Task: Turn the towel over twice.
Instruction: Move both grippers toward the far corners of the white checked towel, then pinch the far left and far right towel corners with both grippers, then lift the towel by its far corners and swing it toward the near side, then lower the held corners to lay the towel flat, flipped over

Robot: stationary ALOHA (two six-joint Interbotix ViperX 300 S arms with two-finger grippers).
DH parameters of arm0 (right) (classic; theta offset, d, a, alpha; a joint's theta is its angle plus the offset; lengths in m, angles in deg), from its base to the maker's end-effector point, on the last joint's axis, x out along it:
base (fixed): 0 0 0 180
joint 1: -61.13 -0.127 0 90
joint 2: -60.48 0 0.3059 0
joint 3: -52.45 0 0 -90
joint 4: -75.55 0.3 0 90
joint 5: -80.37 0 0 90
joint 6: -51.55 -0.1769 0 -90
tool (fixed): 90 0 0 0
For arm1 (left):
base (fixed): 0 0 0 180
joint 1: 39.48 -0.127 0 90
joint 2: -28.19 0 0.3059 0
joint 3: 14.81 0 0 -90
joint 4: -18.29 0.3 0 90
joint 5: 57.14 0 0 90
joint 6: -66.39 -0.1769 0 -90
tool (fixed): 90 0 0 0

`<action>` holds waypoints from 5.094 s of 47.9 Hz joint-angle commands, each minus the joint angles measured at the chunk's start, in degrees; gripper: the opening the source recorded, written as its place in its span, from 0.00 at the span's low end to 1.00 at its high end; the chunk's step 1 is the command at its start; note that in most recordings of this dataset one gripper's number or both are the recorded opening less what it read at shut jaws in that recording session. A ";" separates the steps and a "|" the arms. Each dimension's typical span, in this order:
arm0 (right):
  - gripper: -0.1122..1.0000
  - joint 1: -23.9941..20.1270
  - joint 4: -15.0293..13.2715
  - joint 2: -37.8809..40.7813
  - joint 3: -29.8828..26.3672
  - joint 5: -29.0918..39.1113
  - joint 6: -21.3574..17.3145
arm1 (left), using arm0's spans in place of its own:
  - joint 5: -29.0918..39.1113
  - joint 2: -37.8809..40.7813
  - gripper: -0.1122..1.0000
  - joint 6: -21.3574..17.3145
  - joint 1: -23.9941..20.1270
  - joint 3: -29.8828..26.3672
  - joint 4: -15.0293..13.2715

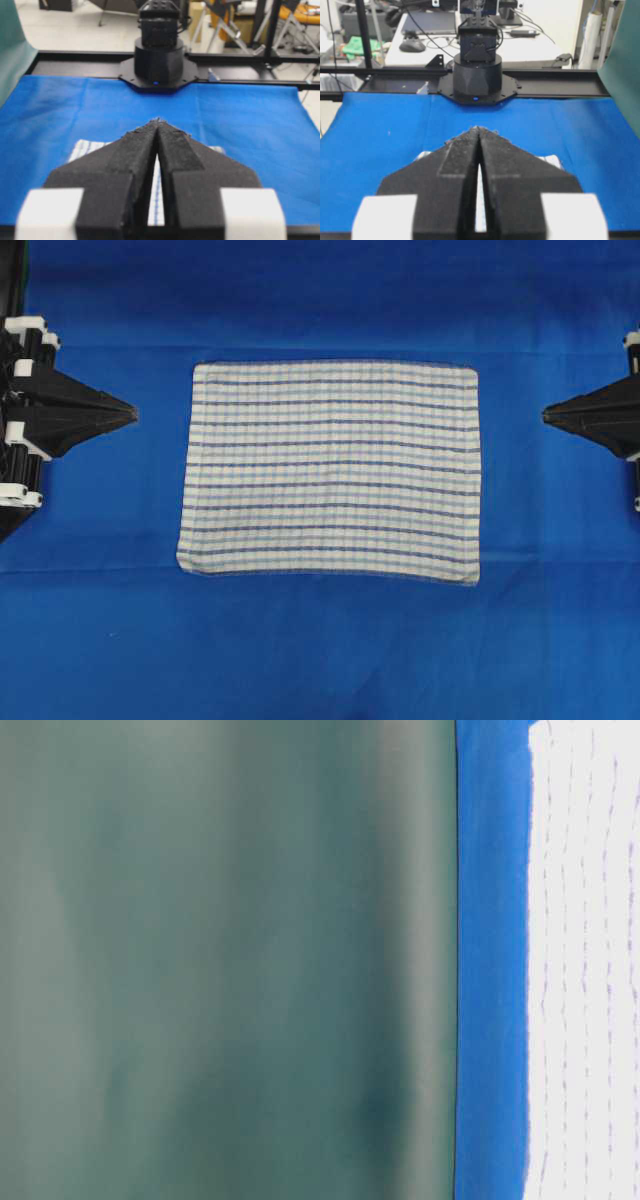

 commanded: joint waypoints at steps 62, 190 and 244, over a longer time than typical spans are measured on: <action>0.63 26.28 0.18 46.85 -7.38 6.15 -5.01 | -21.97 49.75 0.86 -0.35 -24.17 0.88 -1.32; 0.15 33.31 -4.04 14.94 -17.75 35.51 -3.60 | 5.98 21.36 0.12 -13.27 -30.67 -9.23 -1.23; 0.15 -11.34 -2.02 42.36 -7.47 21.97 -38.32 | -1.58 51.33 0.12 14.50 15.91 -1.41 -1.93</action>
